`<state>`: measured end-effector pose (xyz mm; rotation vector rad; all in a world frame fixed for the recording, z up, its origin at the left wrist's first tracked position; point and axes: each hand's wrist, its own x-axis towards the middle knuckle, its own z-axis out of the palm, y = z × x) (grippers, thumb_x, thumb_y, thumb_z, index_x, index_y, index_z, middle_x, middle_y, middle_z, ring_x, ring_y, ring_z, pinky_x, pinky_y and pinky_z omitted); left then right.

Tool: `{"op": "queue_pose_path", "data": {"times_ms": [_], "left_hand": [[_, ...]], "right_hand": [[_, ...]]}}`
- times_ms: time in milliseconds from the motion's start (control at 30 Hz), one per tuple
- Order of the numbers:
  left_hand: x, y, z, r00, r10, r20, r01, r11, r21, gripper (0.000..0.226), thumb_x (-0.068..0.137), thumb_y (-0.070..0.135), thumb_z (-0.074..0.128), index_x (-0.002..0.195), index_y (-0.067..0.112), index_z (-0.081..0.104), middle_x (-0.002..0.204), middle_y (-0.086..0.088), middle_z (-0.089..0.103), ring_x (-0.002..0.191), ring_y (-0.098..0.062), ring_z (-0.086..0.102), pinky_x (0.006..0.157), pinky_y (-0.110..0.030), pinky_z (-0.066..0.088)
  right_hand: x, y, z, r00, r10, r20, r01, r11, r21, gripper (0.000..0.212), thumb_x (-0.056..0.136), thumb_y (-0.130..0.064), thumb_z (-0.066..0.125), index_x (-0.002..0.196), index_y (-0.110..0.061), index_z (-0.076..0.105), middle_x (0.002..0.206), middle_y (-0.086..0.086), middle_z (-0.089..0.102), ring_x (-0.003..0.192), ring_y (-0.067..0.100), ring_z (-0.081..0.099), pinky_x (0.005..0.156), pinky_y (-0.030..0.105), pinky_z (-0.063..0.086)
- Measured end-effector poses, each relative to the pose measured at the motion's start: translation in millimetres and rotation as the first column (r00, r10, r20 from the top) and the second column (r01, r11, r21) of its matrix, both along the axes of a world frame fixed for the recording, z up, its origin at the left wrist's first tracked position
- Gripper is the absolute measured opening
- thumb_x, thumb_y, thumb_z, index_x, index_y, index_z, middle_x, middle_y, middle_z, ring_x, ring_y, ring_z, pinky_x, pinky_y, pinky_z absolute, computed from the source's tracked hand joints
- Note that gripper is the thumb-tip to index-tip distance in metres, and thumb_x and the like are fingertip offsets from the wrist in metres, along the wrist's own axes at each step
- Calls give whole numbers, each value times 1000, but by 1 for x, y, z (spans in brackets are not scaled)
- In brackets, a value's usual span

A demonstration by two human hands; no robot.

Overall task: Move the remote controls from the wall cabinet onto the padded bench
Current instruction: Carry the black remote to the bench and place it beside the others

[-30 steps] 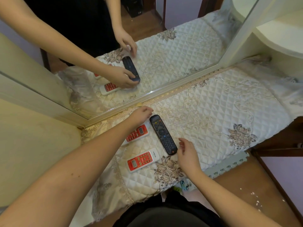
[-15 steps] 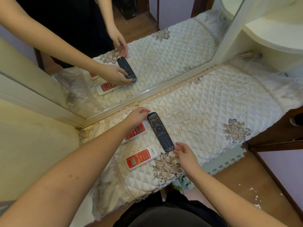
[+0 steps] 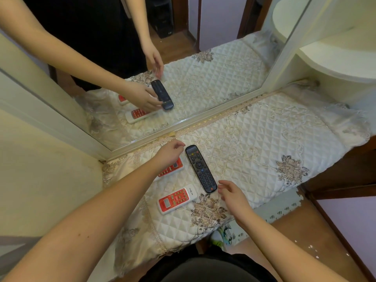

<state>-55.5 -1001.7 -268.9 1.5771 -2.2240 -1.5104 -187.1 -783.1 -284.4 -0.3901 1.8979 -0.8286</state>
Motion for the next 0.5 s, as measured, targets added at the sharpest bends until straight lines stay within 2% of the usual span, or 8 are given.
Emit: {"op": "queue_pose_path", "data": {"times_ms": [100, 167, 233, 300, 400, 433, 500], "left_hand": [[9, 9, 12, 993, -102, 66, 104, 994, -40, 32, 99, 31, 41, 125, 22, 56, 126, 0, 58, 93, -13, 56, 76, -25, 38], [14, 18, 21, 984, -148, 99, 154, 986, -64, 32, 99, 32, 41, 126, 23, 55, 121, -1, 61, 85, -10, 56, 70, -24, 39], [21, 29, 27, 970, -206, 131, 221, 969, -109, 33, 99, 32, 42, 128, 22, 53, 121, -3, 62, 92, -13, 58, 74, -25, 41], [28, 43, 33, 947, -269, 175, 297, 942, -156, 37, 98, 33, 43, 132, 20, 51, 126, -3, 60, 105, -18, 58, 85, -29, 44], [39, 65, 39, 885, -346, 313, 437, 849, -298, 43, 98, 37, 42, 137, 20, 46, 136, -4, 54, 119, -23, 52, 98, -38, 43], [43, 73, 40, 852, -359, 380, 490, 803, -339, 47, 97, 41, 40, 140, 20, 44, 141, -3, 50, 126, -23, 47, 104, -39, 38], [53, 93, 42, 789, -340, 513, 565, 728, -387, 58, 94, 51, 30, 144, 23, 39, 149, -3, 41, 138, -23, 35, 113, -43, 25]], "right_hand": [[-4, -2, 18, 993, 56, 106, -56, 998, -1, 25, 96, -16, 45, 116, -17, 60, 110, 1, 66, 101, 17, 63, 90, 33, 50], [-8, -3, 28, 980, 132, 151, -133, 991, -4, 25, 96, -18, 46, 116, -17, 61, 109, 0, 67, 100, 16, 64, 90, 33, 50], [-11, -5, 36, 967, 236, 95, -237, 972, -1, 24, 97, -21, 47, 116, -19, 61, 111, 0, 67, 100, 15, 64, 93, 36, 49], [-13, -7, 44, 924, 380, -48, -379, 925, 23, 26, 97, -27, 47, 118, -22, 60, 112, -1, 66, 99, 14, 63, 88, 34, 49], [-14, -7, 54, 751, 600, -276, -600, 794, 94, 35, 98, -34, 45, 128, -21, 55, 120, 0, 62, 102, 14, 58, 80, 26, 42], [-14, -6, 55, 668, 655, -353, -658, 741, 131, 38, 98, -35, 44, 131, -19, 53, 123, 2, 60, 105, 17, 57, 81, 26, 42], [-13, -2, 56, 441, 722, -534, -743, 627, 234, 42, 99, -36, 40, 135, -16, 48, 128, 6, 56, 111, 23, 55, 88, 32, 44]]}}
